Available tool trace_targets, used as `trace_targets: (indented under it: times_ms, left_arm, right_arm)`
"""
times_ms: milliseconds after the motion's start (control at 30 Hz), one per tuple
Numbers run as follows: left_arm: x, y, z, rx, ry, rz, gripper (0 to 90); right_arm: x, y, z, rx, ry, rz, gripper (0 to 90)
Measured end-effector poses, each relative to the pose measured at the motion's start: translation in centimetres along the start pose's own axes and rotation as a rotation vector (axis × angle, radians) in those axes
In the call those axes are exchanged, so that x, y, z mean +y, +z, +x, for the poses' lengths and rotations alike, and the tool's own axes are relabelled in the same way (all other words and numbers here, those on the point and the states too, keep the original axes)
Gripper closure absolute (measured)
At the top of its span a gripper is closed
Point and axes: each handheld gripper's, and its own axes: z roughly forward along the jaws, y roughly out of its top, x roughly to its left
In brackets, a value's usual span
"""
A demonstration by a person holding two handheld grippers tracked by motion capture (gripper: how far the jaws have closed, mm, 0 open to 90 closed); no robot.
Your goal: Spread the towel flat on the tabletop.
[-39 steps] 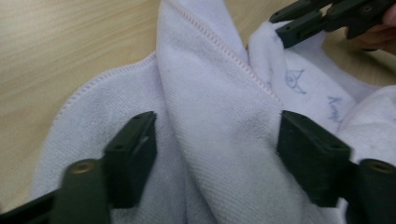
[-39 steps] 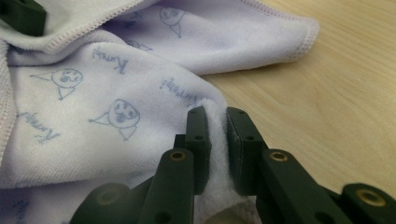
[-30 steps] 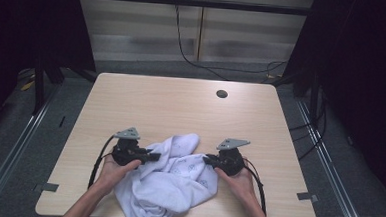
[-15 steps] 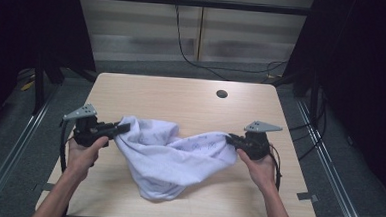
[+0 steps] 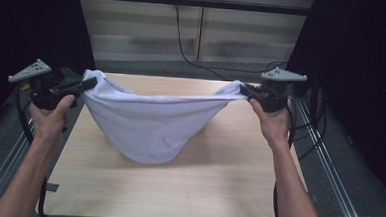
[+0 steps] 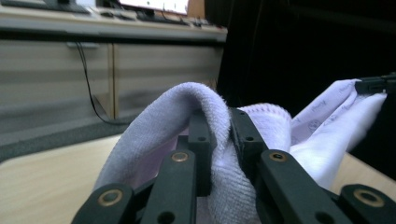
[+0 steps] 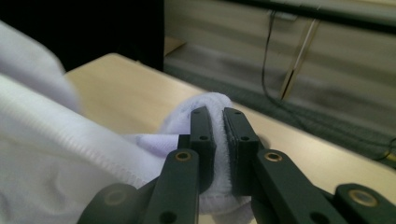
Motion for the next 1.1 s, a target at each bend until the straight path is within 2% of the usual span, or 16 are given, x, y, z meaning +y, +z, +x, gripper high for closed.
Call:
trace_targets:
  times_ms: [67, 167, 233, 300, 333, 367, 400, 467, 533, 567, 667, 700, 867, 1000, 1033, 1100]
  left_arm:
    - [-0.4, -0.4, -0.3, -0.010, 0.016, 0.014, 81.0]
    - [-3.0, -0.5, -0.8, -0.038, 0.011, 0.056, 80.9]
    - [-5.4, -0.4, -1.1, -0.062, -0.003, 0.095, 80.8]
    - [-7.9, -0.3, -1.6, -0.095, -0.032, 0.127, 80.8]
    - [-9.0, -0.2, -1.9, -0.106, -0.046, 0.147, 80.7]
    - [-10.1, -0.1, -2.2, -0.116, -0.052, 0.166, 80.7]
    - [-11.0, 0.0, -2.6, -0.131, -0.044, 0.194, 80.4]
    - [-12.8, 0.3, -3.5, -0.149, -0.039, 0.254, 80.1]
    - [-14.6, 0.3, -4.2, -0.175, -0.031, 0.313, 79.4]
    - [-16.1, 0.2, -4.8, -0.181, -0.033, 0.356, 77.7]
    - [-16.9, 0.0, -5.1, -0.188, -0.032, 0.381, 73.4]
    - [-16.9, -0.1, -5.1, -0.194, -0.031, 0.388, 64.4]
    - [-15.2, 0.0, -5.2, -0.199, -0.014, 0.330, 50.4]
    - [-14.7, 1.7, -5.4, -0.209, 0.009, 0.321, 49.3]
    - [-15.2, 2.4, -5.4, -0.221, 0.019, 0.348, 54.2]
    - [-16.7, 3.7, -5.5, -0.221, 0.034, 0.396, 57.6]
  right_arm:
    - [0.9, -0.6, 0.0, -0.003, 0.012, -0.055, 83.0]
    - [-0.1, -1.0, 0.5, 0.010, -0.002, -0.048, 83.0]
    - [-3.3, -0.9, 1.4, 0.028, -0.023, 0.023, 82.9]
    - [-4.6, -0.9, 1.6, 0.043, -0.023, 0.039, 82.9]
    - [-7.1, -1.1, 2.2, 0.064, -0.018, 0.077, 82.9]
    - [-7.1, -1.1, 2.2, 0.064, -0.018, 0.077, 82.9]
    - [-9.3, -1.5, 2.9, 0.083, 0.000, 0.096, 82.7]
    - [-10.4, -1.7, 3.4, 0.097, 0.005, 0.109, 82.6]
    - [-12.6, -2.2, 4.4, 0.108, 0.007, 0.139, 82.2]
    - [-14.7, -2.6, 5.5, 0.126, 0.001, 0.179, 81.1]
    - [-16.7, -2.8, 6.4, 0.151, 0.000, 0.220, 80.0]
    - [-18.2, -3.0, 7.1, 0.154, -0.018, 0.263, 76.9]
    - [-19.7, -3.8, 7.4, 0.166, -0.003, 0.285, 68.5]
    - [-19.9, -4.4, 7.5, 0.179, -0.002, 0.294, 54.1]
    - [-19.3, -5.0, 7.0, 0.195, 0.020, 0.244, 50.0]
    - [-18.9, -5.2, 6.7, 0.201, 0.040, 0.218, 49.5]
